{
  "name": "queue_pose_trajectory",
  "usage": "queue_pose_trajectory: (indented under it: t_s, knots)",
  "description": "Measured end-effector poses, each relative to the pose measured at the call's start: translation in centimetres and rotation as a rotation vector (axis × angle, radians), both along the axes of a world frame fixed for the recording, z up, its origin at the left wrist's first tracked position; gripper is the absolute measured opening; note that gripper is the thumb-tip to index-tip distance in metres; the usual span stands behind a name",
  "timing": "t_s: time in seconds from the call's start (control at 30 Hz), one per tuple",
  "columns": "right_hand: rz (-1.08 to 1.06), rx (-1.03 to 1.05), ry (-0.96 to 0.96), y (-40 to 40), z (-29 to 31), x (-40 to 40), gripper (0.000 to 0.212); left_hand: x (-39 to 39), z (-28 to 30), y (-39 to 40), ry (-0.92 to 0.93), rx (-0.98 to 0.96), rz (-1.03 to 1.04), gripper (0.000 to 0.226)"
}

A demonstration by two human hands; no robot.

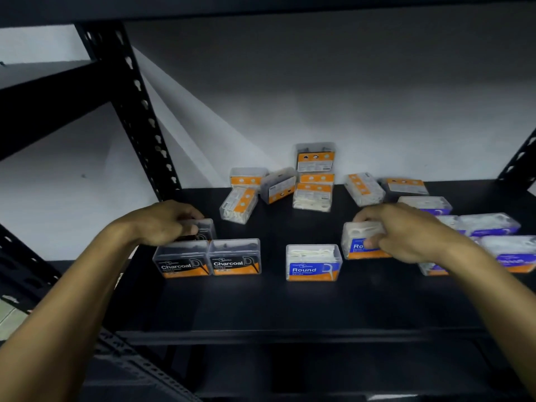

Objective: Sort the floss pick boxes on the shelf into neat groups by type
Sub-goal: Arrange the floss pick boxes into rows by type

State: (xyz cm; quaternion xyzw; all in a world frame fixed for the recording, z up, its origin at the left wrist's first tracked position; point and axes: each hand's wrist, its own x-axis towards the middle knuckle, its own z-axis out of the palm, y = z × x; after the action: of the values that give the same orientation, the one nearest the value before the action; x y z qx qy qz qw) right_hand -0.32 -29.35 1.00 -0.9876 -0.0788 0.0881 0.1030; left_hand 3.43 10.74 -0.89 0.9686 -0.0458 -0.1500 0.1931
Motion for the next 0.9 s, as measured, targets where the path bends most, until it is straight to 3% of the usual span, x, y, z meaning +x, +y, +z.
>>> queue_pose_trajectory:
  t_s: [0.7, 0.9]
  knots:
    - [0.050, 0.028, 0.047, -0.2, -2.0, -2.3, 0.037, 0.0, -0.3, -0.2, 0.017, -0.002, 0.018, 0.025]
    - [0.074, -0.020, 0.067, -0.3, -1.8, -2.2, 0.060, 0.0, 0.1, -0.4, 0.034, 0.003, 0.033, 0.034]
